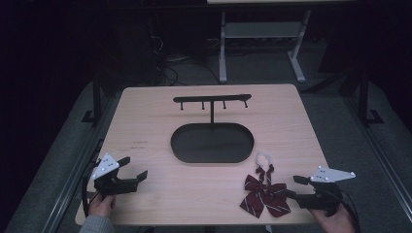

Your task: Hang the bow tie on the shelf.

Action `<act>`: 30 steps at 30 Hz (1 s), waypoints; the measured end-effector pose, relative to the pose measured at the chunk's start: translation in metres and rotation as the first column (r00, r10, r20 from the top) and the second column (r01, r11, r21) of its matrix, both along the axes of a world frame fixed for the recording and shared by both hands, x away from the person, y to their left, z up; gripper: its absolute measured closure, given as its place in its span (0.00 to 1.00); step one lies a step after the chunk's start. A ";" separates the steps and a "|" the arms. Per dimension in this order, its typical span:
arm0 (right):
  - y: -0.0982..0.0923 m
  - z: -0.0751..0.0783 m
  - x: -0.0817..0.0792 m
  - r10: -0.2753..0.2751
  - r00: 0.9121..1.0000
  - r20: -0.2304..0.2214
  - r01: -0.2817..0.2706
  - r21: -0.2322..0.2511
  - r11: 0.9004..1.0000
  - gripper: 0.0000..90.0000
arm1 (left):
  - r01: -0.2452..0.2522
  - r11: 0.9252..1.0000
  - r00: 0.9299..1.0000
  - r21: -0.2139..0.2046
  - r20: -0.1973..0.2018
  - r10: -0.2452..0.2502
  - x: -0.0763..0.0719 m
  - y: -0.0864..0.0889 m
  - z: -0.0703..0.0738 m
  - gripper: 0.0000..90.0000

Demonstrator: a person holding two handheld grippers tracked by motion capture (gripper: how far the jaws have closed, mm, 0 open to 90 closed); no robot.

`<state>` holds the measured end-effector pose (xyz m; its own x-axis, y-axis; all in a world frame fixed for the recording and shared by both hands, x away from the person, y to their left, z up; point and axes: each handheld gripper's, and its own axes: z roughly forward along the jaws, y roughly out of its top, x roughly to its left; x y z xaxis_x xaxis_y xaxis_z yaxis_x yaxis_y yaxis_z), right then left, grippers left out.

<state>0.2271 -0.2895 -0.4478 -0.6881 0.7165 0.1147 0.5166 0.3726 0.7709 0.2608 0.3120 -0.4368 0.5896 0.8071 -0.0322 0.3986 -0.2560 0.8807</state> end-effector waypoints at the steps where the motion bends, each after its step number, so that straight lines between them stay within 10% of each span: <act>1: 0.000 0.001 0.000 -0.002 1.000 -0.004 0.002 0.006 1.000 0.39 | -0.004 1.000 1.000 -0.001 -0.005 0.004 0.000 0.001 0.000 0.14; 30: 0.027 0.032 0.030 0.030 0.999 -0.024 -0.031 -0.053 0.998 0.44 | -0.009 1.000 1.000 -0.005 0.010 0.009 -0.002 0.002 0.001 0.14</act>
